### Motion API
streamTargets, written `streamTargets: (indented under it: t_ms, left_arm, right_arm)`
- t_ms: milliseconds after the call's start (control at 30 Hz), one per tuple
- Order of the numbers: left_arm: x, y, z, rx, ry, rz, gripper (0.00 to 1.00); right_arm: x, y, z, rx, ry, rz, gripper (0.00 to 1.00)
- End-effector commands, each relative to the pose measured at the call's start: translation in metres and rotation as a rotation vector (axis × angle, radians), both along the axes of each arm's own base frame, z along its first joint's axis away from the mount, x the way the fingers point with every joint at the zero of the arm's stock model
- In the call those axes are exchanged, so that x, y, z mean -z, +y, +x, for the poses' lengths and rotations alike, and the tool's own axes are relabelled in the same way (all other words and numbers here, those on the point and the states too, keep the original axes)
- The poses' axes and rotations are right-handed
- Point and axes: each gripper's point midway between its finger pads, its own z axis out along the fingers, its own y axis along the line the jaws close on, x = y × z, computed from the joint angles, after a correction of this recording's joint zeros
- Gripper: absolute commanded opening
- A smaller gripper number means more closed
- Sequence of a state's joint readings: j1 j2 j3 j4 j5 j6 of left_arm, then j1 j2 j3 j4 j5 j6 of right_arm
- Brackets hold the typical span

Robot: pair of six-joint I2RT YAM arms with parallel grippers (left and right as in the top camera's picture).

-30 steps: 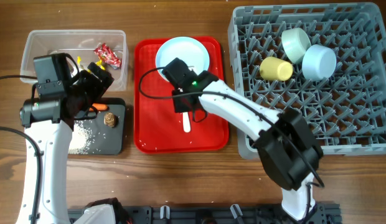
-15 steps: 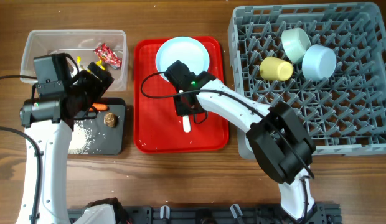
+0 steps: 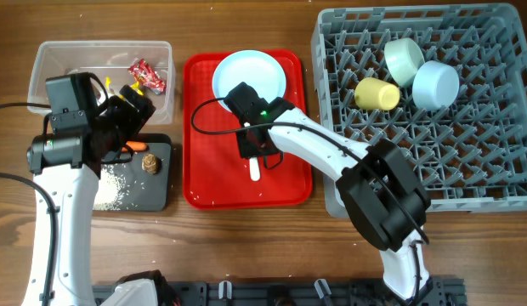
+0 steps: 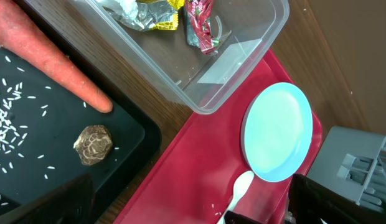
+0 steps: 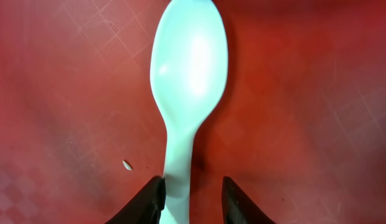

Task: Sort waste into correct bins and load items into the dishwasher rack
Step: 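Close the right gripper on the spoon handle and lift it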

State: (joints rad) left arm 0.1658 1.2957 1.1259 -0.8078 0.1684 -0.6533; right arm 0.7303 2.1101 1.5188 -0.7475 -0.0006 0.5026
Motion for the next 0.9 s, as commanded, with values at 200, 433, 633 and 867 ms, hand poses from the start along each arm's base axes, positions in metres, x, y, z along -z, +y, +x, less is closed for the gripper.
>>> streamTargets:
  t_ms: [200,433,633,867]
  left_arm:
    - [-0.0081,0.0030,0.0019,-0.015,-0.023,0.001,1.00]
    - [-0.0081,0.0030,0.0019,-0.015,-0.023,0.001,1.00]
    - [-0.0081,0.0030,0.0019,-0.015,-0.023,0.001,1.00]
    - [-0.0081,0.0029,0.0019,-0.015,-0.023,0.001,1.00]
  right_arm:
    - [0.0228,0.0023,-0.0077,-0.017,0.043,-0.015,0.31]
    - [0.0255,0.0021,-0.0080,-0.013,0.048,-0.017,0.22]
    - [0.0251,0.0022,-0.0075,0.010,0.049,-0.013,0.20]
    - [0.0228,0.0040,-0.0057,0.009,0.044,-0.007,0.22]
